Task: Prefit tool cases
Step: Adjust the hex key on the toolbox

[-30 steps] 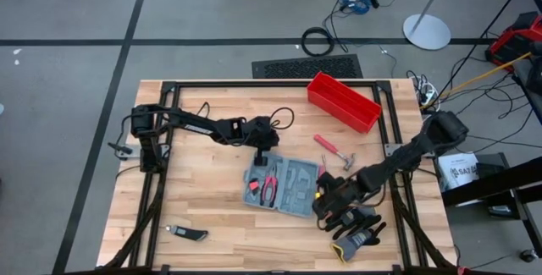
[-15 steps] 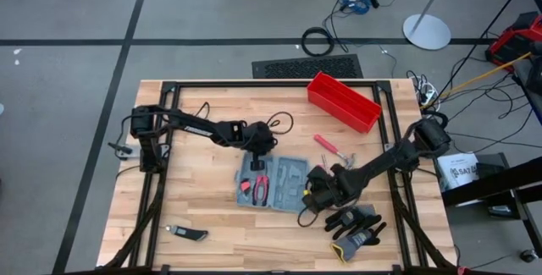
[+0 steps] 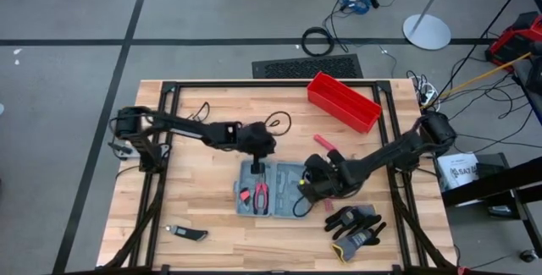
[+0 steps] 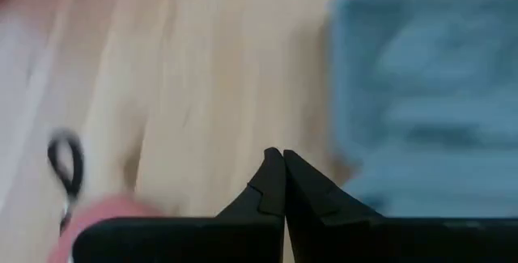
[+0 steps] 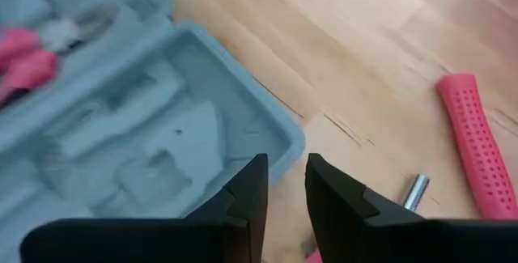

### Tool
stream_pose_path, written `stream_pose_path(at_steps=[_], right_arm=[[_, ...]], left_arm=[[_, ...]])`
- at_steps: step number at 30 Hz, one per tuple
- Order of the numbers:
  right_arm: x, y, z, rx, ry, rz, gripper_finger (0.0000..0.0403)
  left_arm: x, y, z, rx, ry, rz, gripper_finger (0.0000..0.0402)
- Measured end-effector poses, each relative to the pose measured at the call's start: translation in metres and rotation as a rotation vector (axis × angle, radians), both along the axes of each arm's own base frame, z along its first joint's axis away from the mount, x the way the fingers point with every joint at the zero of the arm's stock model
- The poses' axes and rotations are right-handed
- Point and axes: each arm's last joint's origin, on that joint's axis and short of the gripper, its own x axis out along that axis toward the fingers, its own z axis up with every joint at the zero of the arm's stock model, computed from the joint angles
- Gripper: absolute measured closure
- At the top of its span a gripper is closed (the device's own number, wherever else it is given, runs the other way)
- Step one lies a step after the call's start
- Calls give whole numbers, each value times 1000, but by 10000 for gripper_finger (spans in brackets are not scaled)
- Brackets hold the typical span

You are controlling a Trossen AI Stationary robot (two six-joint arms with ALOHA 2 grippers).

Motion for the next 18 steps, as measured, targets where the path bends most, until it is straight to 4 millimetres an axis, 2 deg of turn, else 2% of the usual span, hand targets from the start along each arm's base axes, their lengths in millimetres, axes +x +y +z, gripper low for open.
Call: stream_pose_path(at_steps=[2,5,11,15,18], right_arm=[[-5,5,6,-21,-39,-6,328],[-13,13,23,-98,-151,-24,328],[-31,30,48,-146,-300,1,328],[-33,34,52,-125,-333,10,328],[-31,35,53,-112,-349,8,328]], left_arm=[[-1,-6,16,-35,-74,-59,400],[3,-14,23,-27,-155,-146,400],[18,-20,1,-16,-182,-198,400],[26,-20,-11,-15,-202,-199,400],[29,-21,-28,-40,-165,-186,400]])
